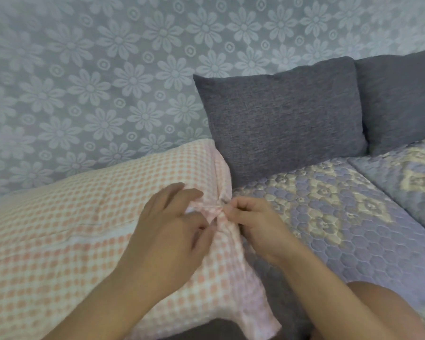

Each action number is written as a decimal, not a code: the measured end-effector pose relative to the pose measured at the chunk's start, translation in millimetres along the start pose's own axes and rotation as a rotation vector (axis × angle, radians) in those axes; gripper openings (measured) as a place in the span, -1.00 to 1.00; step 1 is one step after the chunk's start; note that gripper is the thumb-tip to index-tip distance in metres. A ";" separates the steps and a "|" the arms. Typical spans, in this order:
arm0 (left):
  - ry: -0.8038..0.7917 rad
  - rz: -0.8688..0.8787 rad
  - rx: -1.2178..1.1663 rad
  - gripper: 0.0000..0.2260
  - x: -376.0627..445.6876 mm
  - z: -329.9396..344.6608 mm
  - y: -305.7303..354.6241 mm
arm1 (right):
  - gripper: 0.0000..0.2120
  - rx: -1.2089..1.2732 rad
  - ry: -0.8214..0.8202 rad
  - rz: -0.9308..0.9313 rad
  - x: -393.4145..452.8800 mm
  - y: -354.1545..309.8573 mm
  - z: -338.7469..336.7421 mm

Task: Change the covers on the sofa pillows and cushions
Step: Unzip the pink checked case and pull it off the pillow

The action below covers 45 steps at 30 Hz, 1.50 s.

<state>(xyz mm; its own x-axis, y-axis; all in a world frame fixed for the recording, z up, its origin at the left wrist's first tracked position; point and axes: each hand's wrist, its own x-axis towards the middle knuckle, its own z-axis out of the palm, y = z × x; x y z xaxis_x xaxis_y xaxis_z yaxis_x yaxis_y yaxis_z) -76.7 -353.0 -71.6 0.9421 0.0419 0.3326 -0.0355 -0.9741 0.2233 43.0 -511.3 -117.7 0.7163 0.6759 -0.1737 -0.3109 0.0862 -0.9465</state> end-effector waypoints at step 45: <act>0.264 0.027 -0.004 -0.90 -20.2 36.8 8.0 | -0.86 0.485 0.086 0.081 -41.4 11.5 34.4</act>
<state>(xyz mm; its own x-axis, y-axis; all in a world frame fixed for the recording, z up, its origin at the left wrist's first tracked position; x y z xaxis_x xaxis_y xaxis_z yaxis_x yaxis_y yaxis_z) -83.7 -369.8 -110.3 0.8215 0.0726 0.5656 -0.0612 -0.9749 0.2141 -11.7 -513.1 -112.0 0.7203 0.6333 -0.2830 -0.6081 0.3802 -0.6969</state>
